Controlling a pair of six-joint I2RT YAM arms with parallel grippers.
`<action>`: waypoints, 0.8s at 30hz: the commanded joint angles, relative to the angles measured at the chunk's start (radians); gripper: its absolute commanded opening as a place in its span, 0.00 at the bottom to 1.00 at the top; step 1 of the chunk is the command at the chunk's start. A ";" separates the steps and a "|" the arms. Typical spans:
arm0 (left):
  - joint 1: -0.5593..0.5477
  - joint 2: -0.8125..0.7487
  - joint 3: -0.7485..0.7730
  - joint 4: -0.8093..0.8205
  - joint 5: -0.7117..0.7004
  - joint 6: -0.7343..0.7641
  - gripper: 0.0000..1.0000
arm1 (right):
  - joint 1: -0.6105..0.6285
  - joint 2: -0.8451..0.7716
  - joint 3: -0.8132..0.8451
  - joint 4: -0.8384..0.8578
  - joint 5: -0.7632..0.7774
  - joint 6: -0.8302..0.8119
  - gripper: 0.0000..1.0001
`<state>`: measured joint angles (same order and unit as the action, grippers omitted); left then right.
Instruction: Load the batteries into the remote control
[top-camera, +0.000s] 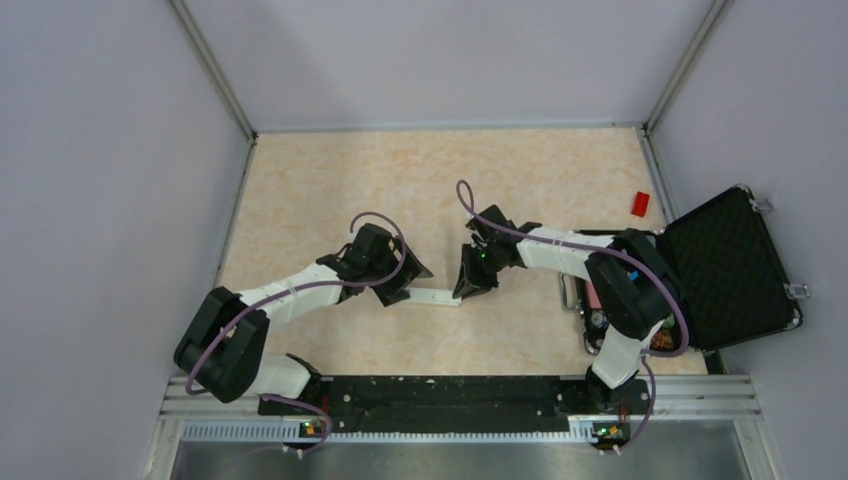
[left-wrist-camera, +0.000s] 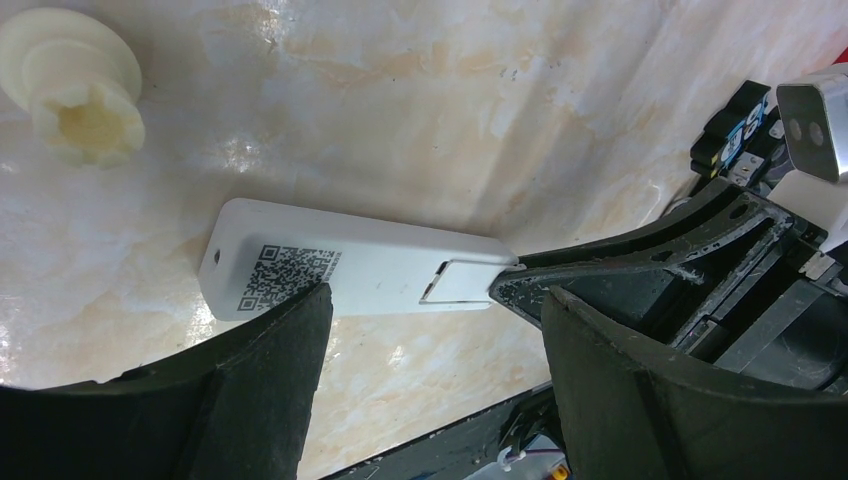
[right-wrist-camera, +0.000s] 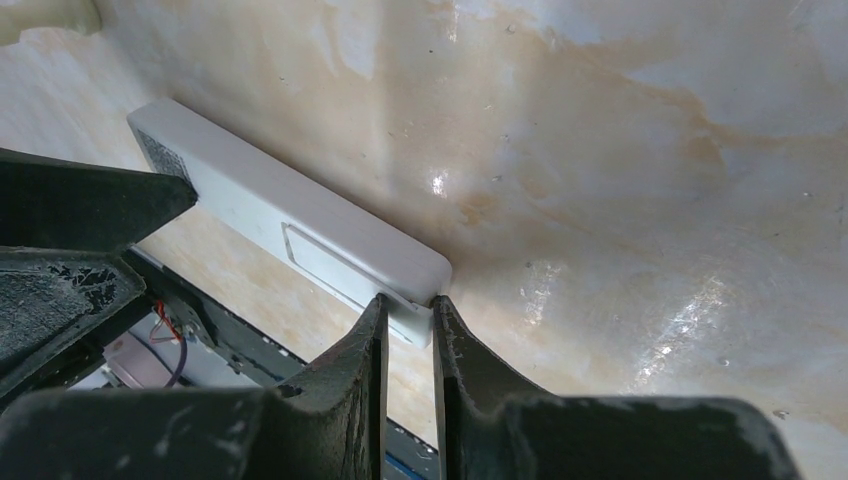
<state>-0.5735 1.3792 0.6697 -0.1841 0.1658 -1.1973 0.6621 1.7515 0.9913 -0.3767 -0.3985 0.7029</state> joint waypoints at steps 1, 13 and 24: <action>0.003 0.017 -0.028 -0.042 -0.086 0.065 0.82 | 0.025 0.052 0.016 -0.017 -0.071 0.031 0.01; -0.003 0.017 -0.090 -0.003 -0.122 0.077 0.82 | 0.024 0.050 0.007 -0.033 -0.096 0.052 0.00; -0.009 0.026 -0.101 0.007 -0.121 0.070 0.82 | 0.032 0.040 -0.045 0.040 -0.031 0.140 0.00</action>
<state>-0.5781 1.3640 0.6231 -0.0780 0.1234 -1.1629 0.6575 1.7607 0.9863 -0.3977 -0.4355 0.7784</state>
